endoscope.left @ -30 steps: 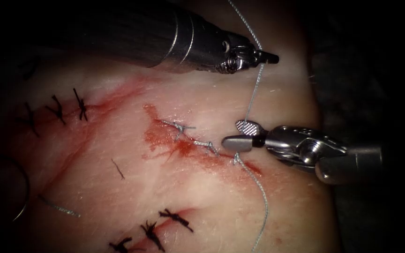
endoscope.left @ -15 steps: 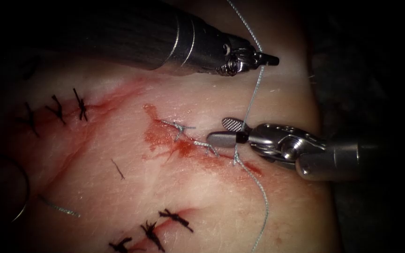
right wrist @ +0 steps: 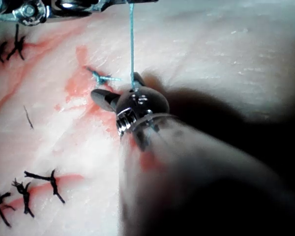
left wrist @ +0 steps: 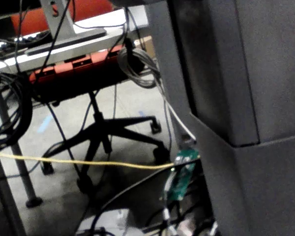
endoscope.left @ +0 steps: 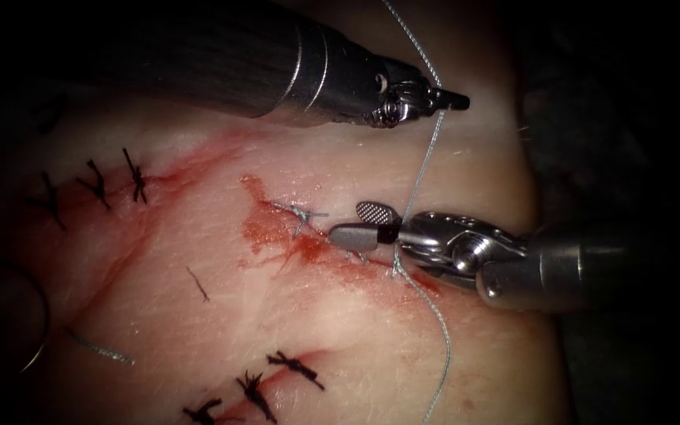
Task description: Wound Closure
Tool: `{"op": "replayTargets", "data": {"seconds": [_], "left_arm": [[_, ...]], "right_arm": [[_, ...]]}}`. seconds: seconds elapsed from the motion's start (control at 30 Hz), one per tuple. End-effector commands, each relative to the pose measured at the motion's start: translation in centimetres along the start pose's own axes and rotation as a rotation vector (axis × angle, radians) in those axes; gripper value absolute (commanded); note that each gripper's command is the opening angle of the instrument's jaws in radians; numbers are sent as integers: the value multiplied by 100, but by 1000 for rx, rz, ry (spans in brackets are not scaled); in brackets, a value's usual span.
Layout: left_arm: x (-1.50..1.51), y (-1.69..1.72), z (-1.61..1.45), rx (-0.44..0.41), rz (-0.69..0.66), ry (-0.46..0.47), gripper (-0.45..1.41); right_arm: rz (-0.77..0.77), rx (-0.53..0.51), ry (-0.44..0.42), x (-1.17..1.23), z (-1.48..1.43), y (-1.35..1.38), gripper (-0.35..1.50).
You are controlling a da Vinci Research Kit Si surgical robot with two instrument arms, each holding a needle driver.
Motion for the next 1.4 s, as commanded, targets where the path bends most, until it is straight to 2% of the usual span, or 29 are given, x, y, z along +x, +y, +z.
{"op": "replayTargets", "data": {"seconds": [0.03, 0.4, 0.5, 0.6, 0.63, 0.67, 0.73, 0.93, 1.13, 1.27, 1.33, 1.4], "left_arm": [[0, -1, 7, -1, 1, 0, -45], [0, -1, 5, 0, 3, 1, -45], [5, -1, -1, 4, 2, 8, -45], [7, -6, -6, 15, 7, 32, -45], [7, -8, -8, 22, 9, 33, -45], [8, -15, -11, 46, 13, 33, -45], [9, -22, -15, 71, 18, 36, -45], [7, -47, -30, 148, 38, 21, -45], [-4, -102, -44, 383, 117, -13, -45], [-1, -133, -39, 459, 193, -23, -45], [4, -141, -35, 433, 308, -97, 14], [12, -143, -32, 362, 474, -213, 56]], "right_arm": [[0, 1, -1, -2, 7, -3, -35], [6, 11, -14, 0, 1, 0, -35], [-14, 0, 3, 8, -1, 4, -35], [-90, -33, 48, 17, -2, 9, 89], [-154, -48, 63, 19, -1, 9, 121], [-237, -76, 88, 22, -1, 10, 142], [-229, -97, 109, 22, -3, 11, 147], [-208, -125, 143, 16, -19, 15, 147], [-191, -137, 165, 5, -61, 22, 147], [-175, -144, 171, 10, -75, 20, 147], [-165, -146, 170, 17, -79, 16, 147], [-156, -149, 170, 24, -82, 12, 147]]}}
